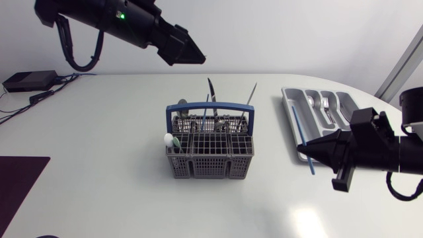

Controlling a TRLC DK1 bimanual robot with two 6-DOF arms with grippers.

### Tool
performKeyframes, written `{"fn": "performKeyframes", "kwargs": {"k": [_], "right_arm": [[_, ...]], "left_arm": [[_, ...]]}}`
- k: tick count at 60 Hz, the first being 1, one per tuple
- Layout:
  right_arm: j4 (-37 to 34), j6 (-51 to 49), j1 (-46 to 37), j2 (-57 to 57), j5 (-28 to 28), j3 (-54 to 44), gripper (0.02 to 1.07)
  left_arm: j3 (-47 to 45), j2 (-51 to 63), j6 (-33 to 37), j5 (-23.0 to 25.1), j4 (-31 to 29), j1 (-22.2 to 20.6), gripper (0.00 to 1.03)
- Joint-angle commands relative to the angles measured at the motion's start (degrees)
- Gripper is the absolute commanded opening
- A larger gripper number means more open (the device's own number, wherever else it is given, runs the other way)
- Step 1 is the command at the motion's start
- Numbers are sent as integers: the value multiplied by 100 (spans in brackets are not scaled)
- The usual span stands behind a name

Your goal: Unload the cutlery basket into the drawer organizer.

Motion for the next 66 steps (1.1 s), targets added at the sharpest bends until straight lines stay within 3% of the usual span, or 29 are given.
{"fn": "performKeyframes", "kwargs": {"k": [1, 9, 28, 43, 56, 59, 66], "right_arm": [[348, 311, -310, 470, -29, 244, 7], [902, 777, -609, 1235, 164, 534, 7], [2009, 2227, -688, 2825, 1483, 1237, 7], [2229, 2798, -688, 3845, 2309, 1790, 7], [2246, 2912, -600, 4416, 2572, 2063, 8], [2264, 2912, -582, 4451, 2625, 2063, 13], [2273, 2851, -547, 4487, 2651, 2037, 37]], "left_arm": [[76, 415, 313, 0, -106, 169, 89], [155, 722, 567, 9, -106, 327, 89], [840, 1540, 1200, 325, -563, 626, 89], [1543, 2137, 1772, 703, -1187, 775, 89], [2018, 2638, 2299, 826, -1618, 784, 89], [2123, 2752, 2343, 861, -1680, 802, 89], [2466, 3095, 2492, 879, -1934, 837, 89]]}}
